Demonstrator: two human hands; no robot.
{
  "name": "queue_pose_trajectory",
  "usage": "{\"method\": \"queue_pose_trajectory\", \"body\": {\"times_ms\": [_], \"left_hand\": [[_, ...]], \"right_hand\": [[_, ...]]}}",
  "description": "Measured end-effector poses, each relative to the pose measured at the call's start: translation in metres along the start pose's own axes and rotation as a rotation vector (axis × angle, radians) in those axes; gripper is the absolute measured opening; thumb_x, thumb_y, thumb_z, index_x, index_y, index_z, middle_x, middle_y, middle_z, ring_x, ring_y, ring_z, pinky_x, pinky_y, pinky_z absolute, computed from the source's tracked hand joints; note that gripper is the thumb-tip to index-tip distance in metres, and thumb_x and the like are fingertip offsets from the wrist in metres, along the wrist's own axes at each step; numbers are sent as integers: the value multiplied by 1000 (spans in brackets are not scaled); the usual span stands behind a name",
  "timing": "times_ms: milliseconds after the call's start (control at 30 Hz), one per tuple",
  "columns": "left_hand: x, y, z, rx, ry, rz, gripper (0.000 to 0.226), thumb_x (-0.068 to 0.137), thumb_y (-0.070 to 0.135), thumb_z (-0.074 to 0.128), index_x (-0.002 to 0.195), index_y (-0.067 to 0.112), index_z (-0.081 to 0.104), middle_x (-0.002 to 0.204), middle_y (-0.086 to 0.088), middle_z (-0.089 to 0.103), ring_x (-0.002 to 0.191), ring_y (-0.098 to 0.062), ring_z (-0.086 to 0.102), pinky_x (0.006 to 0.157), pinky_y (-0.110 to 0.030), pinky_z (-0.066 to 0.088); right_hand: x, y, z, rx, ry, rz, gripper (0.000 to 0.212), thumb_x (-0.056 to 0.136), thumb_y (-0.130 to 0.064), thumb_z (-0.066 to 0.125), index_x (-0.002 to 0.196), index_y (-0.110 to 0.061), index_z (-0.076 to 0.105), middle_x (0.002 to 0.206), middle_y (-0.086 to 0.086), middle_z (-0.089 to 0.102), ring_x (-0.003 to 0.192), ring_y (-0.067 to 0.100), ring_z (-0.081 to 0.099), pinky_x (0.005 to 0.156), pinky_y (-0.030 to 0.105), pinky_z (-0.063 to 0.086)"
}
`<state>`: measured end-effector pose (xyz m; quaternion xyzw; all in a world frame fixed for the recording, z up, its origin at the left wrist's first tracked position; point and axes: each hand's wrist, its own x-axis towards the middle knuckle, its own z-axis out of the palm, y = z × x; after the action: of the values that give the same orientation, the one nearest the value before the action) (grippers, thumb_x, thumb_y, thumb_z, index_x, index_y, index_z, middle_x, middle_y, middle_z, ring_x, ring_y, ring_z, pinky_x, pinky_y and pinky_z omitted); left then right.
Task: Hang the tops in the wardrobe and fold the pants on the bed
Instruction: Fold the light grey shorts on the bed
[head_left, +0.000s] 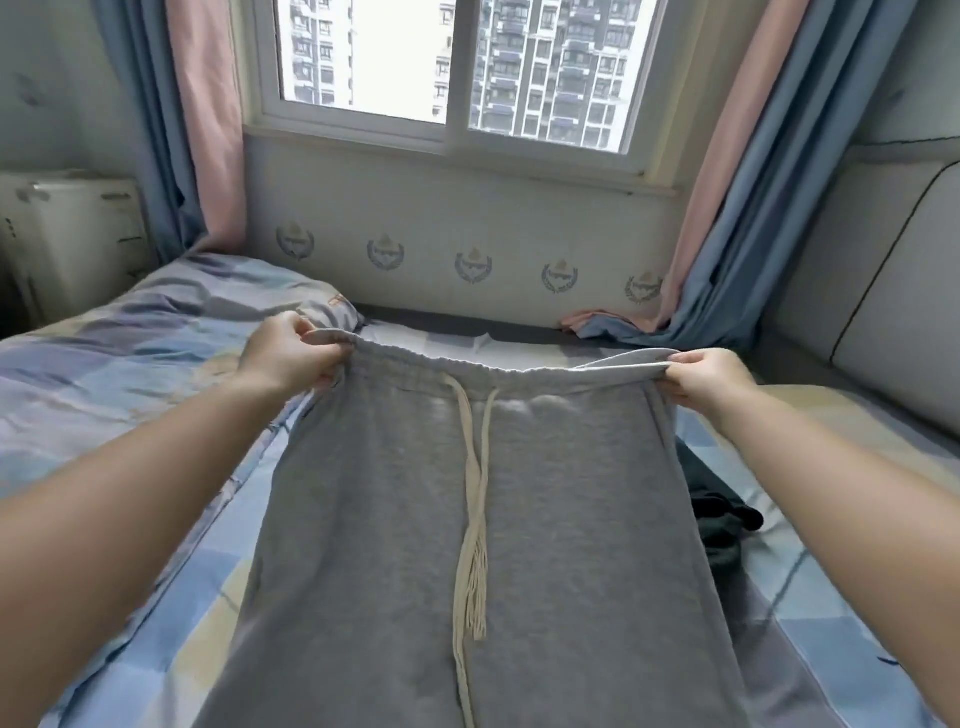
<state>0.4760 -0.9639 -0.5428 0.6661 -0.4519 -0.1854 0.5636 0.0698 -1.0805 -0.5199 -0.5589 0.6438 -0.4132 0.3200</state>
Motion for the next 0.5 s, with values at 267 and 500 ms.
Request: {"method": "queue_pose_trajectory", "body": {"times_ms": [267, 500], "left_hand": [[34, -134, 80, 111, -284, -348, 71, 85, 21, 70, 144, 9, 31, 127, -10, 49, 106, -25, 53, 83, -36, 46], [-15, -227, 63, 425, -484, -563, 64, 87, 26, 68, 140, 3, 39, 141, -18, 44, 120, -31, 51, 96, -35, 44]], "right_hand": [[20, 69, 136, -305, -257, 37, 66, 89, -26, 62, 147, -17, 30, 140, 6, 46, 122, 27, 50, 94, 38, 44], [-87, 131, 244, -503, -718, -184, 45, 91, -25, 59, 134, -14, 53, 133, 9, 55, 123, 20, 51, 100, 25, 37]]}}
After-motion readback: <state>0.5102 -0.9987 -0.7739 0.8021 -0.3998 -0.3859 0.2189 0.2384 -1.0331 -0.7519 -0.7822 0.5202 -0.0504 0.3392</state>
